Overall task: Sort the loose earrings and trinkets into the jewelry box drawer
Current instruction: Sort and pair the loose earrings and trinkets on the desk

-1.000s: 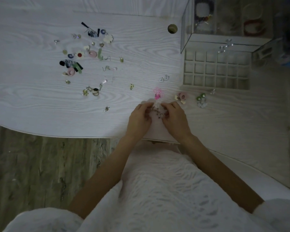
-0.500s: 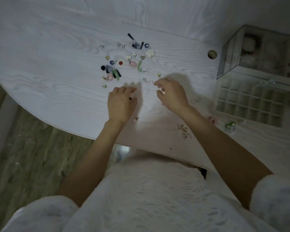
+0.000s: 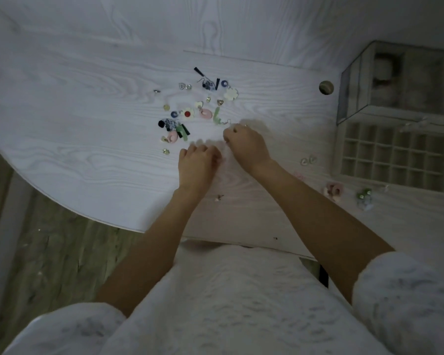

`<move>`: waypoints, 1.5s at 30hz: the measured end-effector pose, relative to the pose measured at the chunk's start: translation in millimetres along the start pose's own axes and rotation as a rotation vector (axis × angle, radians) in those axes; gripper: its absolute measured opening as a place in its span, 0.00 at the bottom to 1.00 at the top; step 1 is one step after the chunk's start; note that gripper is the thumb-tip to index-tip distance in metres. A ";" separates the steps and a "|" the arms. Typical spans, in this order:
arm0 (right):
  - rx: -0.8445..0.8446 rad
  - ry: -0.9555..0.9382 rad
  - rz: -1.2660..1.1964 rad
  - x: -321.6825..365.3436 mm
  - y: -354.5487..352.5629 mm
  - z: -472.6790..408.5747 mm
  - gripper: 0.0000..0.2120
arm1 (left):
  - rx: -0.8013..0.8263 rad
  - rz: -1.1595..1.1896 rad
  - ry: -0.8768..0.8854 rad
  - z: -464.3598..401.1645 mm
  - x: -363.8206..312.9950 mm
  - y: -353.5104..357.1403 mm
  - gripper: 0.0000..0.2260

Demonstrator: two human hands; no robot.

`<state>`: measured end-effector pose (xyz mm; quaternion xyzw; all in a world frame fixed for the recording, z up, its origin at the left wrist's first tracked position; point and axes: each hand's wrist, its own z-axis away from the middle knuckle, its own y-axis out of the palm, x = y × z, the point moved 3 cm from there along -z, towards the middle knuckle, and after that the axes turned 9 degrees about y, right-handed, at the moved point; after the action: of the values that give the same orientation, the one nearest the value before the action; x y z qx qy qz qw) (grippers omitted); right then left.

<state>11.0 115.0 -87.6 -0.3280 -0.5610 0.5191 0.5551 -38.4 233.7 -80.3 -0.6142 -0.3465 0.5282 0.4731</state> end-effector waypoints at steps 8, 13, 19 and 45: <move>-0.141 0.368 -0.673 -26.5 -56.9 69.9 0.01 | -0.070 0.524 0.122 16.1 -22.3 -19.2 0.03; -0.137 0.609 -0.985 -87.0 -65.1 166.3 0.04 | -0.086 0.717 0.083 28.1 -69.0 -18.6 0.02; -0.160 0.820 -1.072 -148.6 -41.2 242.9 0.04 | 0.002 0.865 -0.061 39.9 -126.4 8.6 0.03; -0.034 0.605 -0.891 -138.1 -32.0 211.7 0.02 | 0.019 0.644 -0.412 59.9 -77.3 29.9 0.07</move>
<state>-163.0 -69.5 -63.4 -0.2020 -0.4691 0.1062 0.8531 -114.8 165.7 -83.5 -0.5680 -0.2186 0.7655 0.2088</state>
